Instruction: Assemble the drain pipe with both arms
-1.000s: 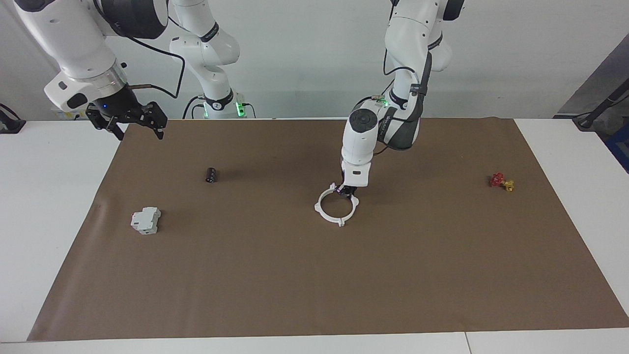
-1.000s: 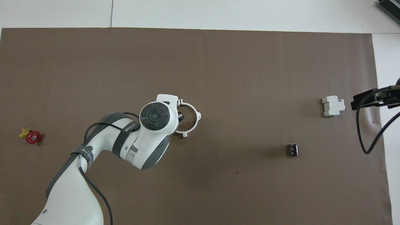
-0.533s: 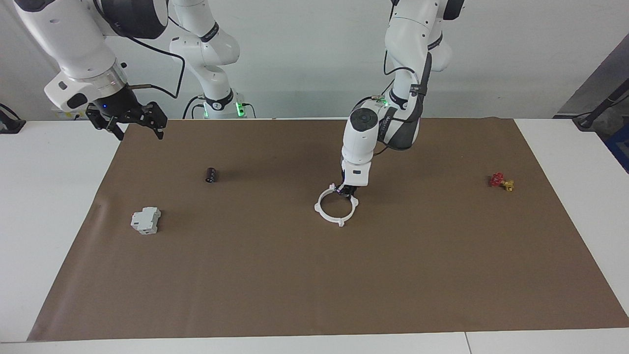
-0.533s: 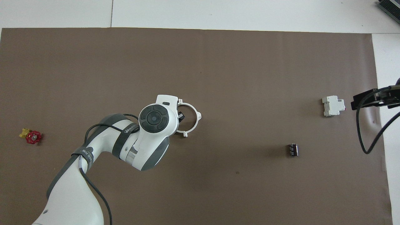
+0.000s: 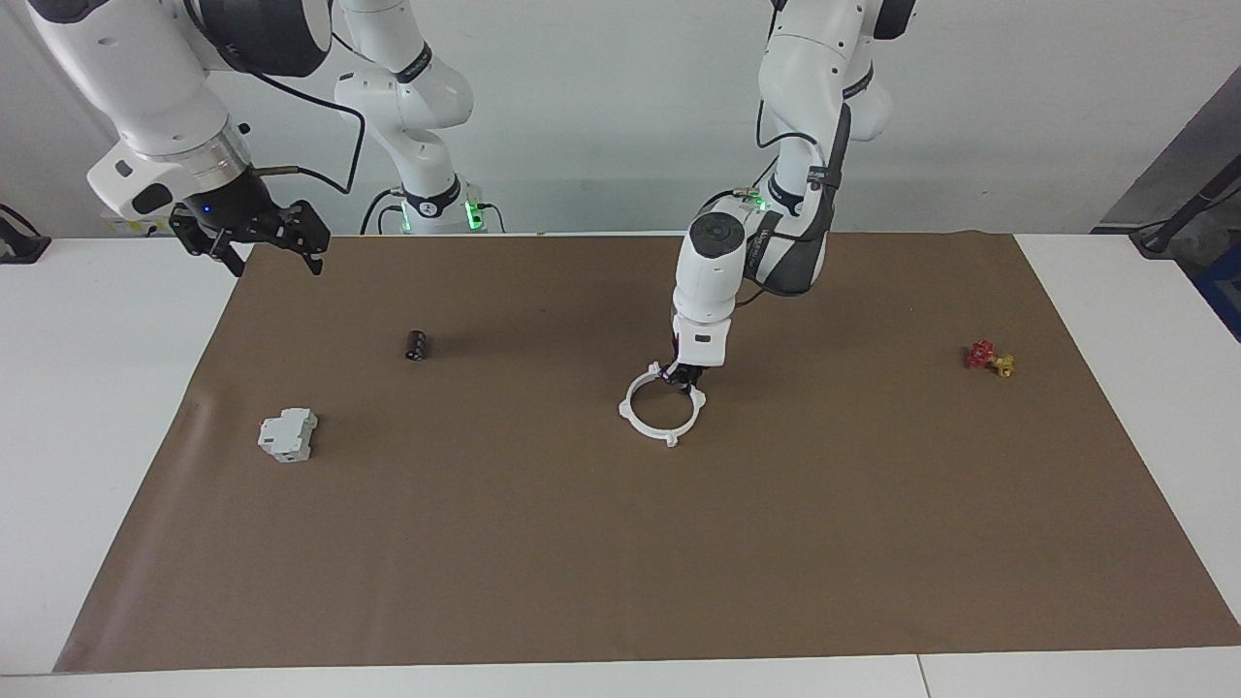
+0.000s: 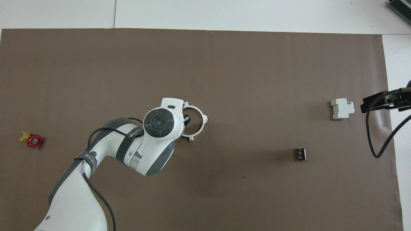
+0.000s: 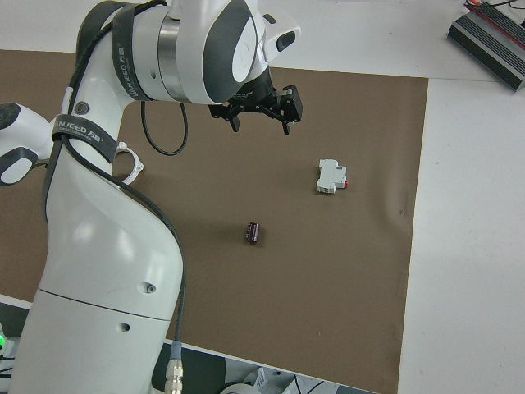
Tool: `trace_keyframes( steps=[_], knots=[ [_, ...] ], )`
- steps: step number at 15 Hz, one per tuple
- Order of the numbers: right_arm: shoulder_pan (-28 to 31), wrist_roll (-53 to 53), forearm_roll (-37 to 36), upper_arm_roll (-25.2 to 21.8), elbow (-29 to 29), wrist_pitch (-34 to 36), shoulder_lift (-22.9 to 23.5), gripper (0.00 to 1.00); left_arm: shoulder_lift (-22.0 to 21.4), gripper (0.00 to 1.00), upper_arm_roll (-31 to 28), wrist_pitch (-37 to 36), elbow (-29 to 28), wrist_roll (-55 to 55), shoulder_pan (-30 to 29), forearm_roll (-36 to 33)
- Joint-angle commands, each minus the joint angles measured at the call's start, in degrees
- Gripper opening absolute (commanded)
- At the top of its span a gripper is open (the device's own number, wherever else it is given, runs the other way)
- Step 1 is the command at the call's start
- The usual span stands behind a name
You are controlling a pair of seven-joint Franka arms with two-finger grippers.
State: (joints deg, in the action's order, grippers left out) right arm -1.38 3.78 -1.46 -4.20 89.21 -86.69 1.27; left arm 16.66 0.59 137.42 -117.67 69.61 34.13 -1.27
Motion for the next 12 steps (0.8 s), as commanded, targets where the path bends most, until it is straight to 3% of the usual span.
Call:
trace_keyframes(
  steps=[1,4,8,12],
  knots=[
    [0.2,-0.7,1.0,0.2,0.5,0.7,-0.9,1.0,-1.6,1.0,-0.7,0.4,-1.7,0.9,0.9,-0.8],
    [0.2,-0.7,1.0,0.2,0.5,0.7,-0.9,1.0,-2.2,1.0,-0.5,-0.3,-1.2,0.6,0.2,-0.8],
    [0.2,-0.7,1.0,0.2,0.5,0.7,-0.9,1.0,-8.5,1.0,-0.9,-9.1,0.6,-1.9,-3.9,-0.9],
    [0.2,-0.7,1.0,0.2,0.5,0.7,-0.9,1.0,-13.6,1.0,-1.1,-25.2,7.7,-25.9,-11.5,-0.9]
  ],
)
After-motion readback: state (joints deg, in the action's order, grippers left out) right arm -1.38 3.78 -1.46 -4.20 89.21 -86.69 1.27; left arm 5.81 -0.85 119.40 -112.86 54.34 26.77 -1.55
